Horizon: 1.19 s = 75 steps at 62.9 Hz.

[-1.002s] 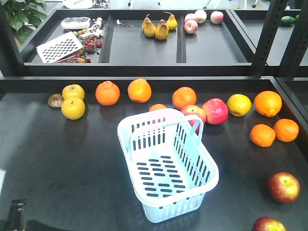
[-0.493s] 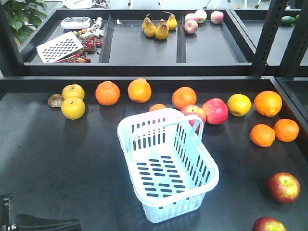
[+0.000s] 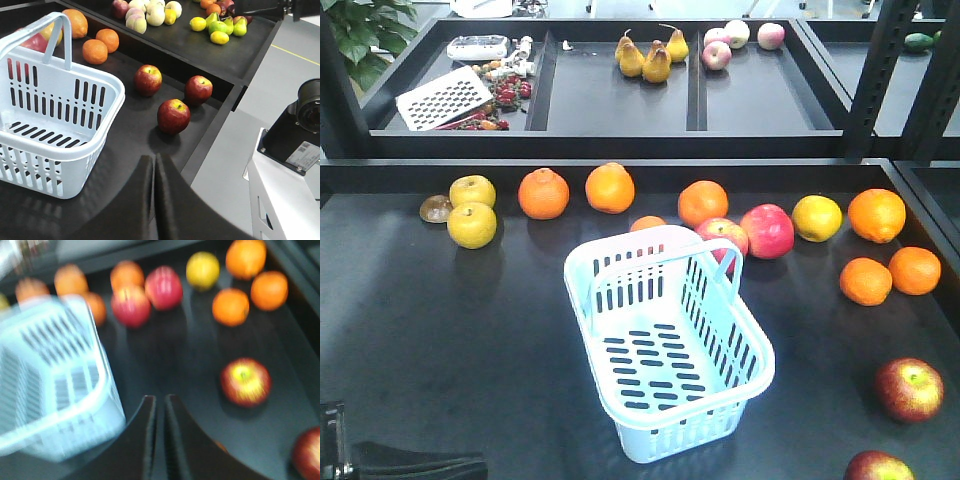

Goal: Pick three apples into basket with both arms
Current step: 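Reach the right gripper to the nearest red apple and grasp it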

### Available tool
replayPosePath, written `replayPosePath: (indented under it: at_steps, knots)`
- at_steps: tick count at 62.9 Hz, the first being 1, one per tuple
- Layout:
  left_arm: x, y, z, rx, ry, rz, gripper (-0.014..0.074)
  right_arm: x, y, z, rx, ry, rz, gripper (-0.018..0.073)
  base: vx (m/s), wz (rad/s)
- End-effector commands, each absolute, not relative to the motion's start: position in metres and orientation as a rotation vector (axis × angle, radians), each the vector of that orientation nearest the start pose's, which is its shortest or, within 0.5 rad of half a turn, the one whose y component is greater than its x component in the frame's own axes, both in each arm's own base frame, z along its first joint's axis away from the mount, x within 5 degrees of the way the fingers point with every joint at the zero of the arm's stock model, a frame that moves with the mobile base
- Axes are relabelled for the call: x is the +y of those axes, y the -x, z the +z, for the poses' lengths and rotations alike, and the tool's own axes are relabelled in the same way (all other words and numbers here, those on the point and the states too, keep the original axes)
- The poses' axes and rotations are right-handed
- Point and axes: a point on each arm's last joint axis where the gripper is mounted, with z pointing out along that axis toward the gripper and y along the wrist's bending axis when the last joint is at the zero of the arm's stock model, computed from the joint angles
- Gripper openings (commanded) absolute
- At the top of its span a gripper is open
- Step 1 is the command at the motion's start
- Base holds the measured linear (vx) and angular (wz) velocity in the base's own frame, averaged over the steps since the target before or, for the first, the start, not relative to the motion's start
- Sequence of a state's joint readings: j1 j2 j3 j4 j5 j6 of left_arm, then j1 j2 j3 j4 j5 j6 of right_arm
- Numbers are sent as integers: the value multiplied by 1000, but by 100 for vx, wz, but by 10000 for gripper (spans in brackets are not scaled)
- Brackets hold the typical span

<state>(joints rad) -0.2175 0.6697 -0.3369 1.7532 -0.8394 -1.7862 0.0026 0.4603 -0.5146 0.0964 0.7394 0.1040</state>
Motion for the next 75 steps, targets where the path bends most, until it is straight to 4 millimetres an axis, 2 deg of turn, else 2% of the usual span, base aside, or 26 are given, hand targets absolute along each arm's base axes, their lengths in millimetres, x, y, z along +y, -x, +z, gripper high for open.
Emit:
replayPosePath:
  at_steps: [1, 6, 11, 17, 20, 28, 38, 54, 75]
  knots:
    - [-87, -92, 266, 1816, -814, -871, -8, 10, -110, 302, 2233, 0, 156, 185, 0, 0]
    - [-87, -92, 266, 1816, -814, -871, -8, 12, -128, 297, 2273, 81, 148, 359, 0, 0]
    - [-87, -92, 266, 1816, -814, -871, -8, 12, -142, 291, 2283, 87, 135, 543, 0, 0]
    - [-87, -92, 266, 1816, -814, -871, -8, 12, -151, 285, 2323, 82, 139, 678, 0, 0]
    - [-87, -92, 266, 1816, -814, -871, -8, 11, -156, 280, 2355, 74, 138, 713, 0, 0]
    - [-87, -92, 266, 1816, -813, -870, -8, 11, -170, 265, 2509, 35, 154, 720, 0, 0]
    - [-87, -92, 266, 1816, -813, -870, -8, 9, -192, 247, 2662, 16, 142, 683, 0, 0]
    - [-87, -92, 266, 1816, -812, -869, -8, 5, -223, 206, 2899, -7, 76, 647, 0, 0]
    - [-87, -92, 266, 1816, -812, -868, -8, 3, -238, 159, 3080, -12, 56, 637, 0, 0]
